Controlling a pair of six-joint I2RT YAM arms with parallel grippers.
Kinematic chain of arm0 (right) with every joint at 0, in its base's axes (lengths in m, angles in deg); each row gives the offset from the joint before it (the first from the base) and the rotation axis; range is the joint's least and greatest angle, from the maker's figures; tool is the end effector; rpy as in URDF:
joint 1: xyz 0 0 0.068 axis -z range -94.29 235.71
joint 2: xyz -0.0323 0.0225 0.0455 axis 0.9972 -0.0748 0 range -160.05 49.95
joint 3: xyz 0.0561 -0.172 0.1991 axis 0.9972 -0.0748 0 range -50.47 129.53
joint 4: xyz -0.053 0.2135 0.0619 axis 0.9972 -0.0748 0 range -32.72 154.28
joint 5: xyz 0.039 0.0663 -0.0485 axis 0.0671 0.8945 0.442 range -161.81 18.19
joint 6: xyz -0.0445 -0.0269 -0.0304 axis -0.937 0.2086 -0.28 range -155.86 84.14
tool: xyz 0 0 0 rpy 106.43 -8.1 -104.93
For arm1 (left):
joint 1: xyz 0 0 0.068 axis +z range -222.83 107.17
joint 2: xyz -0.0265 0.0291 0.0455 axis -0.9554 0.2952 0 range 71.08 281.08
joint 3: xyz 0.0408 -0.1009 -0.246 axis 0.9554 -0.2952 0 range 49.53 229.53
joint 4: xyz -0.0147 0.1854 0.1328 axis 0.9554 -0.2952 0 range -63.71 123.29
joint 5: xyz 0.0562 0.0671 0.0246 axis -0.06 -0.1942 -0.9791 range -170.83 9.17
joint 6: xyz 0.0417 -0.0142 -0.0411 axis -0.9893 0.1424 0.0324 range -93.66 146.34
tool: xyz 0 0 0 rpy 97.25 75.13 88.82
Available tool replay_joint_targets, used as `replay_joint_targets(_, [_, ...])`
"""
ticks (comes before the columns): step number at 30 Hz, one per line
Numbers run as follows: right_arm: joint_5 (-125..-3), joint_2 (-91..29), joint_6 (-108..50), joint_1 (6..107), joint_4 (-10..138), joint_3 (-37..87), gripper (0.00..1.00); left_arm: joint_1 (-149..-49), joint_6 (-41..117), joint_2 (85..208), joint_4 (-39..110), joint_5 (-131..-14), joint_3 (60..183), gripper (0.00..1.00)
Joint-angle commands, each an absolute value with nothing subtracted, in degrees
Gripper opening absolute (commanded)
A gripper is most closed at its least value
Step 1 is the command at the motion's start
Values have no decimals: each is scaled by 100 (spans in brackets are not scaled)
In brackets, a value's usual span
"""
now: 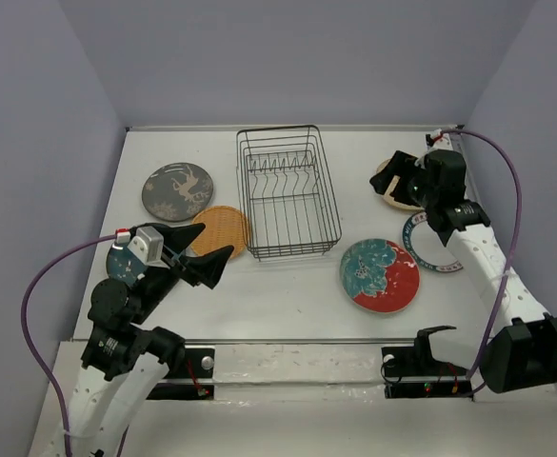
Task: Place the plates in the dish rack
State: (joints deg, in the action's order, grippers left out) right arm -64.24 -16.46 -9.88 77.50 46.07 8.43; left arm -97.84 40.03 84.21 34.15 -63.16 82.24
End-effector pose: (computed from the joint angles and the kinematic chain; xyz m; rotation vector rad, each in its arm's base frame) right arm 0.2347 0.0398 0.3326 0.2325 2.0402 0.5085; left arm 0.0425 -0.0347 0.3401 0.3978 1.2044 -0.7722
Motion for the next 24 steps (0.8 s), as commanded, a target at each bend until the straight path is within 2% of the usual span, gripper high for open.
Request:
replay_joint_targets(1, [-6680, -2079, -1125, 7955, 4995, 1298, 78, -9788, 3838, 8375, 3575, -6079, 8425, 99])
replay_joint_targets(7, [-6399, -2598, -923, 8851, 5364, 1352, 69, -9805, 3838, 8357, 3566, -6027, 8407, 99])
replay_joint_targets(15, [-6812, -3441, -527, 9985, 6040, 1369, 69, -9928, 3996, 8181, 3697, -6105, 8328, 99])
replay_joint_targets(19, [-6224, -4091, -613, 10407, 6848, 1439, 69, -10007, 4207, 8172, 3794, -6193, 8240, 99])
replay_joint_targets(24, [-6223, -4786, -1160, 10741, 6850, 1808, 69, -10113, 4146, 8216, 3733, -6158, 8257, 99])
